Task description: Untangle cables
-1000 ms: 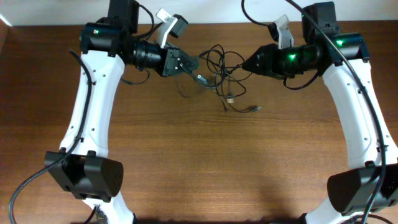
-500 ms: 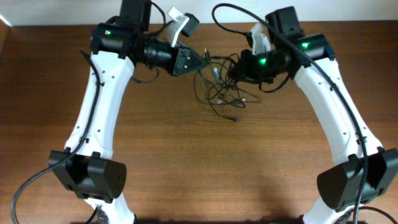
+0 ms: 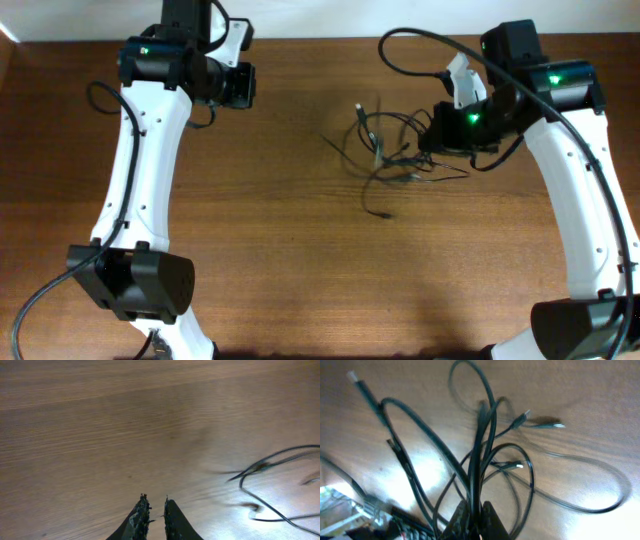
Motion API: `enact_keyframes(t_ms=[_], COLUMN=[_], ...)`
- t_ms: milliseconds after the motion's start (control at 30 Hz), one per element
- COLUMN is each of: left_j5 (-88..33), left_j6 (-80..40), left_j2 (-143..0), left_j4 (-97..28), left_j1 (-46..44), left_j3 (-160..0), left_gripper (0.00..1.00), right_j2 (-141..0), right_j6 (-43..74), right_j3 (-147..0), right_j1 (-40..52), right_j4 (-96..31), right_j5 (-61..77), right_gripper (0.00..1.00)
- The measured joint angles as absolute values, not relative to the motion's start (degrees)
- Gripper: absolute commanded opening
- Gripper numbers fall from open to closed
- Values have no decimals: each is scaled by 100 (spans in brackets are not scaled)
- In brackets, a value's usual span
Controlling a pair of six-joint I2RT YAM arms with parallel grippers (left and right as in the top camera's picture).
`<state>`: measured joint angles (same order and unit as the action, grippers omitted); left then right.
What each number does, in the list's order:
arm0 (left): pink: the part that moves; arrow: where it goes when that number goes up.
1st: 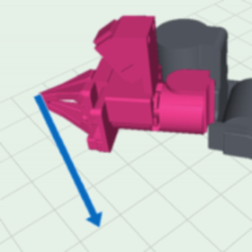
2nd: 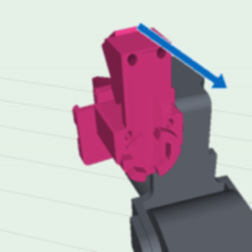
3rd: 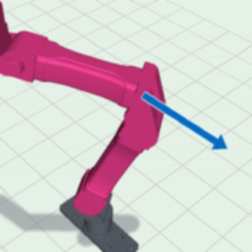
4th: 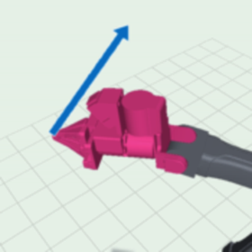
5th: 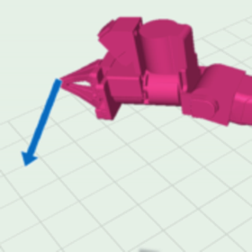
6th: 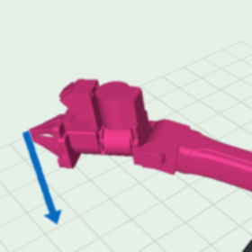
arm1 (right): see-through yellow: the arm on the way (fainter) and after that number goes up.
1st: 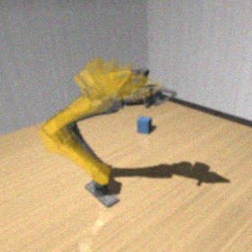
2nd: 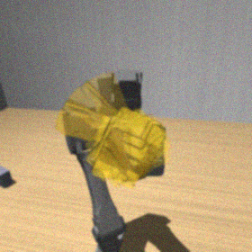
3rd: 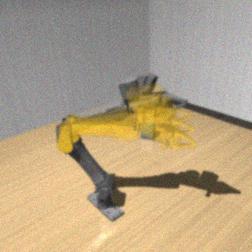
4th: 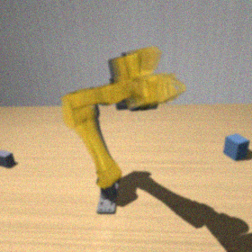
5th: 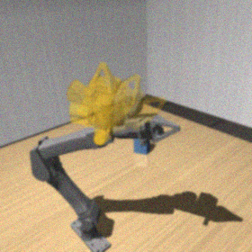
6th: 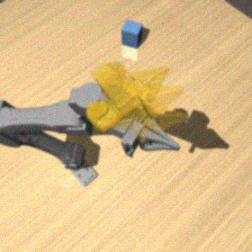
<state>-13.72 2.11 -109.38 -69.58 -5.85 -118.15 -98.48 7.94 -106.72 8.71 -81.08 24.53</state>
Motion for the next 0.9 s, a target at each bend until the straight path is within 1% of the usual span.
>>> enact_keyframes(t_ms=[100,133,200,267,300,333,400,467,500,533,567,633,767,800,900], left_j5=[-1046,-1020,-998,-1033,-1063,-1096,-1129,-1157,-1157,-1157,-1157,-1160,-1160,-1162,-1201], left_j6=[207,207,207,204,204,204,204,207,207,207,209,233,235,235,235], left_j2=[-10938,-10938,-10938,-10938,-10938,-10938,-10938,-10938,-10936,-10930,-10908,-10674,-9710,-9452,-8849], left_j4=[-6956,-6956,-6954,-6956,-6954,-6954,-6954,-6956,-6954,-6956,-6958,-6958,-6987,-7032,-7249], left_j1=[-615,-620,-620,-620,-620,-620,-620,-620,-620,-620,-620,-620,-620,-620,-620], left_j3=[-11817,-11819,-11819,-11819,-11819,-11819,-11819,-11819,-11819,-11819,-11819,-11819,-11821,-11832,-11865], left_gripper=[16,19,21,22,21,20,20,20,22,24,26,26,27,27,27], right_j2=[-9830,-9828,-9828,-9828,-9828,-9828,-9828,-9828,-9828,-9828,-9828,-9828,-9828,-9821,-9791], right_j6=[681,668,633,626,661,823,1212,1378,1479,1529,1544,1564,1581,1573,1540], right_j3=[-10980,-11072,-11133,-11146,-11153,-11155,-11159,-11159,-11159,-11161,-11166,-11242,-11653,-11799,-12011], right_j1=[871,871,888,1096,1267,1533,2008,2220,2331,2440,2508,2578,2576,2545,2187], right_j4=[-8425,-8458,-8401,-8173,-8031,-7828,-7491,-7317,-7229,-7190,-7188,-7253,-7474,-7520,-7616], right_j5=[2320,2318,2526,2738,2755,2705,2438,2244,2165,2117,2084,2078,2038,2036,2032], right_gripper=[4,4,4,5,11,23,55,71,79,82,83,84,84,87,87])
